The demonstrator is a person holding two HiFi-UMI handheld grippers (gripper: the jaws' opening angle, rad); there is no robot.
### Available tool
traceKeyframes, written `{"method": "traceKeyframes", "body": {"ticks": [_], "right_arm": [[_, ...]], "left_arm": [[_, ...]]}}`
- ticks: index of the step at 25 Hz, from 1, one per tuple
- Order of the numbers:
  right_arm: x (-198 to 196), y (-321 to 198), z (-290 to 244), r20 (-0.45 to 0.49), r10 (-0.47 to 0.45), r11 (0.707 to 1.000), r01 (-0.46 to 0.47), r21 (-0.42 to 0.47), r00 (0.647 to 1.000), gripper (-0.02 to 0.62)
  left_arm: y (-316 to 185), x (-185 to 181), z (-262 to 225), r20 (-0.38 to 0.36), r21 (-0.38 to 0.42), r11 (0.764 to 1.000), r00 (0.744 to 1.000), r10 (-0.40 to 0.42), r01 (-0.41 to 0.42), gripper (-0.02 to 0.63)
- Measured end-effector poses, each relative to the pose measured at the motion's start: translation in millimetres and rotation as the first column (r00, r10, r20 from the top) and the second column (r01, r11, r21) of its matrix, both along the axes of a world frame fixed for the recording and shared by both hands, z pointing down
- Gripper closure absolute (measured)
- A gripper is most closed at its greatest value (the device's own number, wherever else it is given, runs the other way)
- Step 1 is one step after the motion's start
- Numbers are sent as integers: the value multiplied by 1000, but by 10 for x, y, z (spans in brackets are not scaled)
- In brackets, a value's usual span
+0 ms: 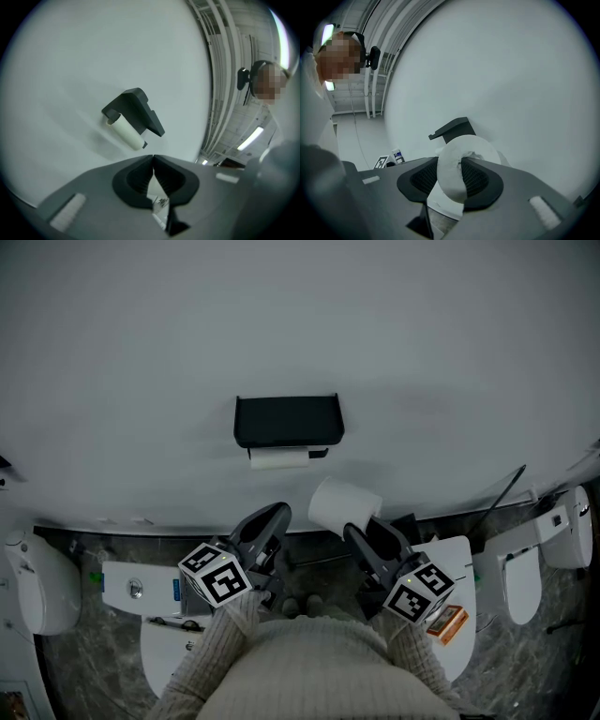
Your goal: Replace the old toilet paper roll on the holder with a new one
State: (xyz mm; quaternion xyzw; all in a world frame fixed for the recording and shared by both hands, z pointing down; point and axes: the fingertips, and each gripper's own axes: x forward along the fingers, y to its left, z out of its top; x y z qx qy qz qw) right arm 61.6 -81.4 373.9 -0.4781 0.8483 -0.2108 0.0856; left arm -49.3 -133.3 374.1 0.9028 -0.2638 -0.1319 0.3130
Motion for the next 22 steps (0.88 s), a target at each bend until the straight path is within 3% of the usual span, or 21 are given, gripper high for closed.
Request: {"method": "traceKeyframes", "body": {"ticks": [9,22], "right_arm": [[67,-77,-1,1,-41,999,41,3,999,449],[149,-210,108,-3,-59,998,59,-29,998,449]], "left_arm": [[-150,24,47,-76,-47,998,996,-36,33,598],[-365,137,90,-118,-74,997,992,-46,37,574]]}}
